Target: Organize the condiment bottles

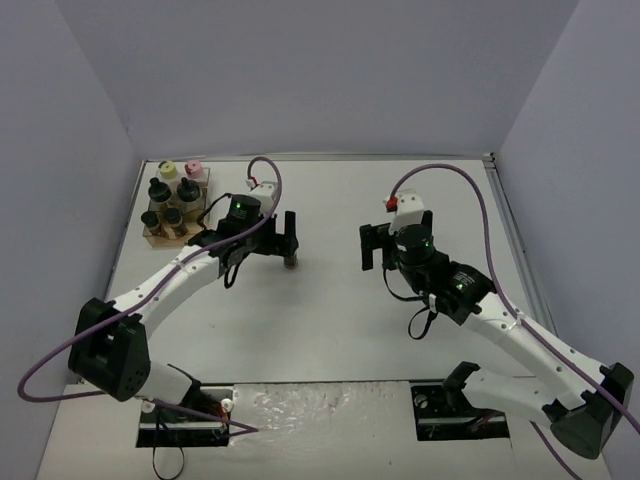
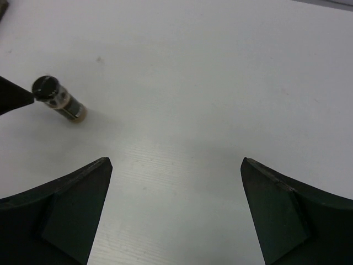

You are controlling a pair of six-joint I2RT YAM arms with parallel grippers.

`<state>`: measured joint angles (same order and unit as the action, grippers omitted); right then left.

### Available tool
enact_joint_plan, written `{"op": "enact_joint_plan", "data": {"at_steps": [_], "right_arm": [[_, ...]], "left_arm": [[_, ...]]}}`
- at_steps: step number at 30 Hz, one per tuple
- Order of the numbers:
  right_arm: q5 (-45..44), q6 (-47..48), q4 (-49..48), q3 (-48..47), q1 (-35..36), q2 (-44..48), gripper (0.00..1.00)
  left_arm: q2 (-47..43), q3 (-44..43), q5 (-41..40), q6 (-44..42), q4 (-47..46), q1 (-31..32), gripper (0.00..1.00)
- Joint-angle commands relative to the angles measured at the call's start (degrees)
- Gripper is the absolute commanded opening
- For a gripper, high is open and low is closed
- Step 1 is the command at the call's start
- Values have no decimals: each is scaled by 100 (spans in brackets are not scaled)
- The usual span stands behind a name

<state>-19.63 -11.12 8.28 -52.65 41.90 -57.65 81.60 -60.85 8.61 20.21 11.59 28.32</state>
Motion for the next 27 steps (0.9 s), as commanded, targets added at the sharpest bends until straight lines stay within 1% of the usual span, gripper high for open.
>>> {"op": "enact_joint_plan", "data": {"at_steps": [1, 4, 7, 12, 17, 19, 21, 22, 24, 27], "right_arm": [[-286, -206, -134, 300, -306, 443, 100], [-289, -215, -134, 429, -315, 590, 100], [-340, -215, -134, 523, -329, 634, 100], [-419, -222, -127, 620, -343, 597, 100], [-435, -215, -134, 655, -346, 655, 100], [-457, -221, -134, 672, -341, 676, 100], [-465, -228, -134, 689, -343, 667, 100], [-471, -242, -134, 695, -349, 640, 100], [-463, -249, -134, 695, -341, 624, 100], [-485, -234, -134, 695, -341, 653, 100]], "left_arm": [[392, -717, -837, 98, -103, 291, 97], [710, -868, -1233, 116, -9, 374, 96], [954, -1010, -1534, 162, 153, 473, 92], [1260, -1082, -1714, 319, 237, 658, 84], [1427, -1099, -1842, 403, 269, 696, 76], [1449, -1098, -1874, 425, 256, 695, 69], [1455, -1084, -1876, 445, 241, 692, 64], [1454, -1078, -1863, 458, 221, 692, 56], [1436, -1086, -1863, 466, 222, 692, 48], [1319, -1072, -1884, 473, 230, 692, 28]]}}
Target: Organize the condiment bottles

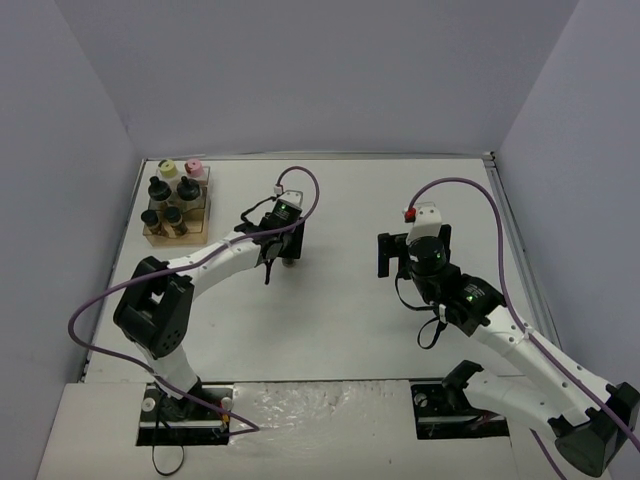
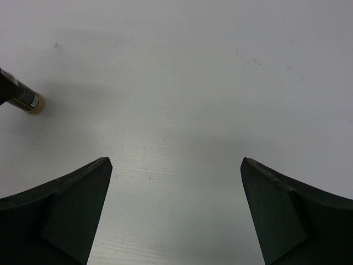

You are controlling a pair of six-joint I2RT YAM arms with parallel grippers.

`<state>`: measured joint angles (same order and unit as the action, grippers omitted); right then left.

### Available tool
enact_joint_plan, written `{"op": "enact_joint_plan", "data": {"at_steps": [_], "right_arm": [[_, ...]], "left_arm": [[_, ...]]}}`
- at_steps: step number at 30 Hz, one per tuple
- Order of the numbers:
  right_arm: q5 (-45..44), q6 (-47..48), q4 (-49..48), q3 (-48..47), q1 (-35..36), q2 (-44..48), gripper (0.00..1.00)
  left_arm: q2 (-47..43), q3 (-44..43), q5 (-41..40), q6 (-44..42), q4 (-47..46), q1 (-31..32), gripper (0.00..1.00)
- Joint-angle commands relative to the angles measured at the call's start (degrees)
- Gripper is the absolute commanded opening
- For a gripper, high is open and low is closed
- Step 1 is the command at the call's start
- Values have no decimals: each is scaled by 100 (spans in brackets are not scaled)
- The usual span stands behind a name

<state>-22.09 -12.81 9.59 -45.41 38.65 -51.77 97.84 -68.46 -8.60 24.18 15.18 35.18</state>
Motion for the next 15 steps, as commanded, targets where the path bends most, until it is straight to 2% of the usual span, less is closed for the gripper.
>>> {"op": "enact_joint_plan", "data": {"at_steps": [1, 4, 9, 15], "right_arm": [[-249, -64, -265, -30, -16, 79, 100], [-276, -71, -257, -22, -16, 111, 100], [-288, -72, -265, -12, -16, 158, 100], [-320, -75, -270, -12, -25, 70, 100]], "left_arm": [[-346, -303, -176, 78, -124, 1, 22], [-476, -313, -224, 49, -53, -48, 10], [-859, -503, -290, -135, 302, -470, 8], [-1261, -807, -130, -426, 442, -1974, 8]]}}
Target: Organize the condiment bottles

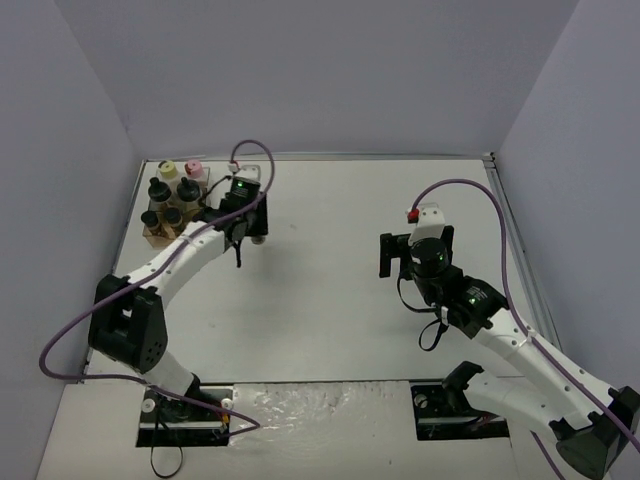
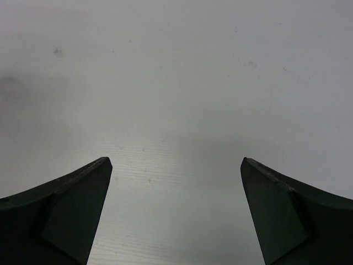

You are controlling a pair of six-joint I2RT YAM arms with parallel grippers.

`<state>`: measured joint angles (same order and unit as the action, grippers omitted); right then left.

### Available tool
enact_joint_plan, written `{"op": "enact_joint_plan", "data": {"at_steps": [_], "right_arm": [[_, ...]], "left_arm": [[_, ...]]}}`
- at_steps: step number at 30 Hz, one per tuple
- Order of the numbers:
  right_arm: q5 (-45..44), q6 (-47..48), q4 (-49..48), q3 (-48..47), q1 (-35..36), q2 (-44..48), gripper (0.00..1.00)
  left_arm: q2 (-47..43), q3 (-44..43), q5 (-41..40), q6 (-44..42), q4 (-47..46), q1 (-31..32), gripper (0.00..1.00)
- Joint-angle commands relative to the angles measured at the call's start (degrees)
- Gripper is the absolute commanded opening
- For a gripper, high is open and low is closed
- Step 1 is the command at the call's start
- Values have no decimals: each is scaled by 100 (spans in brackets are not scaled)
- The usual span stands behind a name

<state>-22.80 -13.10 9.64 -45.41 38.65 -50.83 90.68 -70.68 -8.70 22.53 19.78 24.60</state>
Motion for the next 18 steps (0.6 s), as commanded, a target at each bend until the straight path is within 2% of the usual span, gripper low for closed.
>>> {"op": "enact_joint_plan", "data": {"at_steps": [1, 5, 10, 18], "right_arm": [[-244, -50, -271, -12, -25, -57, 100], [-248, -52, -269, -3, -25, -42, 100], [-304, -52, -278, 14, -33, 45, 100], [-326, -61, -269, 34, -25, -16, 100]], "left_arm": [[-538, -670, -106, -298, -7, -1037, 8], [-337, -937, 87, -329, -38, -1685, 8], [170, -1247, 192, -276, -211, -2118, 8], [628, -1405, 74, -203, -329, -2396, 8]]}}
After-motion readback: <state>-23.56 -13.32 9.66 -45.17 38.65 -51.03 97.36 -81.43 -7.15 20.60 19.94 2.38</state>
